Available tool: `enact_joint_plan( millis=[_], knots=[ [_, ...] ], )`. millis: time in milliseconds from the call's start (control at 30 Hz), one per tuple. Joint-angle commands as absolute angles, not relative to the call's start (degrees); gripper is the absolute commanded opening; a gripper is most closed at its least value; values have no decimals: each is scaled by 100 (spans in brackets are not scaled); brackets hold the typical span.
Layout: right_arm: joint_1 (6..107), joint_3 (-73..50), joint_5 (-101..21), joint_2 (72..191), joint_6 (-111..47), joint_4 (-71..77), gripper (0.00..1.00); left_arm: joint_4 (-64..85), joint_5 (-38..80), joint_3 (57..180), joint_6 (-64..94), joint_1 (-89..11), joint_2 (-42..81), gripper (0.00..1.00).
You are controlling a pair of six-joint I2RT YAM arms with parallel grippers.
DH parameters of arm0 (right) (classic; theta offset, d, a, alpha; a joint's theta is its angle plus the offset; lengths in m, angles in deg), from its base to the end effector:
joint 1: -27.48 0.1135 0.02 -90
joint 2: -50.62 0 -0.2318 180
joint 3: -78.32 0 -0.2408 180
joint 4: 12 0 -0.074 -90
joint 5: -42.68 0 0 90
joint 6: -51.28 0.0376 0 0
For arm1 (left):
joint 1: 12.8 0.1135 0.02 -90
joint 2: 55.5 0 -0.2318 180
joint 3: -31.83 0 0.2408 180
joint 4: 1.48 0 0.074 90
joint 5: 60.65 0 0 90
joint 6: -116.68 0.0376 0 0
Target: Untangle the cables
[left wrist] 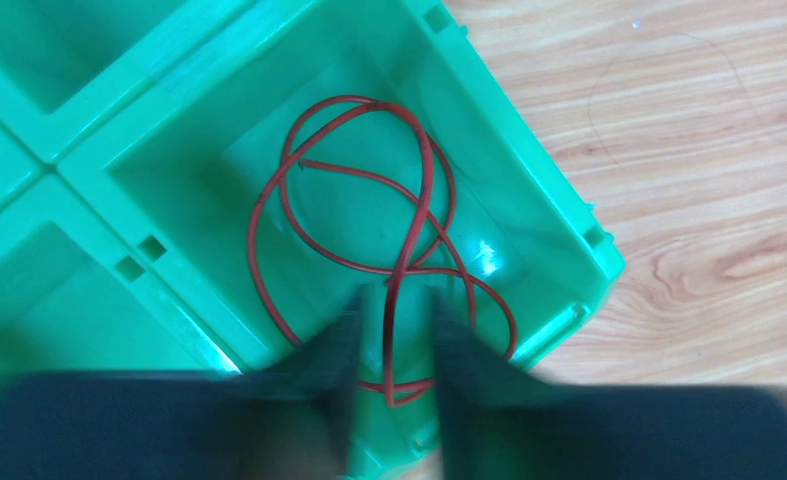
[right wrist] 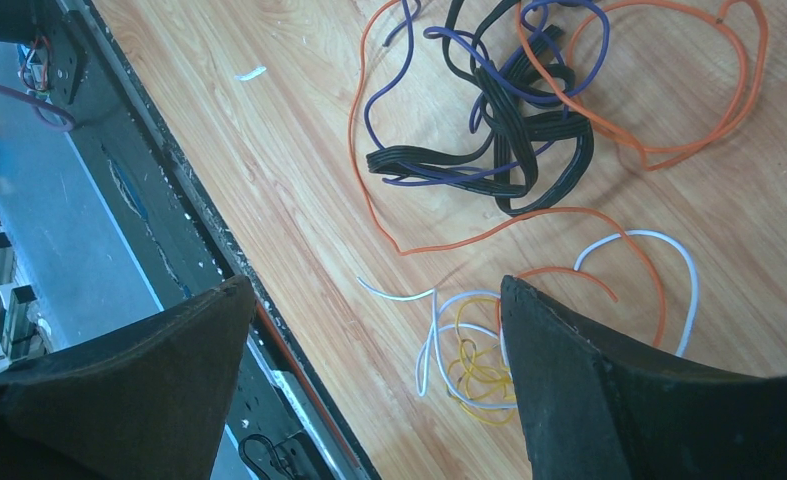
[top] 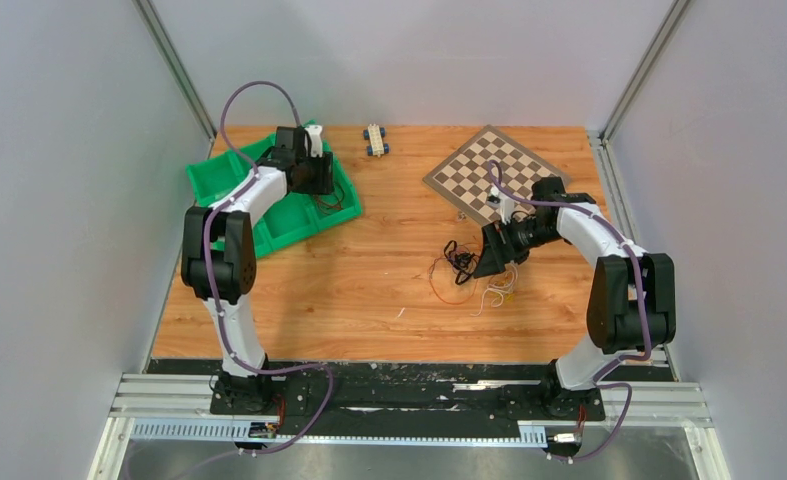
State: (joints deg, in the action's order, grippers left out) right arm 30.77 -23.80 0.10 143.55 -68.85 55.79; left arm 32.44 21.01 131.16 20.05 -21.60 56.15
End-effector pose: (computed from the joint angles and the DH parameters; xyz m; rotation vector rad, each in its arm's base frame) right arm 0.2747 0.0435 0.1838 -0.8245 2.4955 1.0841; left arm 0.4119 -0.0693 0.1973 0.1151 2.3850 -0.3011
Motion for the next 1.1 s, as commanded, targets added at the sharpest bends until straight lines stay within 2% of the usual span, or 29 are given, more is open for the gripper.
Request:
enact_joint_plan(
  millis=[0, 33, 200, 267, 300, 367, 500, 667, 867, 967, 1067],
  knots=[
    [3065, -2302, 181, 14108, -7032, 5650, 91, 3520, 1877, 13548, 2221, -2189, 5291, 74],
    [3064, -2290, 153, 14080, -7066, 5682, 92, 3563, 1772, 13622, 2260, -2191, 5249, 80],
    [3031, -2094, -130, 13898, -7248, 5864, 92, 3921, 1454, 14185, 2716, -2194, 4761, 86],
    [3029, -2097, -357, 13809, -7362, 5901, 92, 4018, 1100, 14166, 3133, -2222, 4443, 89],
    [3036, -2135, -502, 13753, -7423, 5900, 92, 4067, 817, 14120, 3301, -2295, 4186, 97],
    [3042, -2267, -801, 13683, -7509, 5885, 92, 4161, 397, 13773, 3787, -2477, 3761, 100],
    [3043, -2590, -1131, 13756, -7323, 5614, 92, 4164, -631, 12774, 4180, -2937, 3091, 100],
    [3060, -2452, -1072, 14349, -6901, 5330, 87, 3297, -1037, 11944, 3148, -3789, 3247, 97],
    [3034, -2537, -1096, 14422, -6899, 5334, 85, 2489, -1100, 12235, 1931, -4825, 4583, 78],
    [2968, -2719, -1219, 14363, -6984, 5323, 85, 2325, -1119, 12568, 1813, -5049, 5089, 76],
    [2820, -2845, -1289, 14369, -7037, 5292, 83, 2115, -1135, 12768, 1647, -5195, 5627, 81]
  ],
)
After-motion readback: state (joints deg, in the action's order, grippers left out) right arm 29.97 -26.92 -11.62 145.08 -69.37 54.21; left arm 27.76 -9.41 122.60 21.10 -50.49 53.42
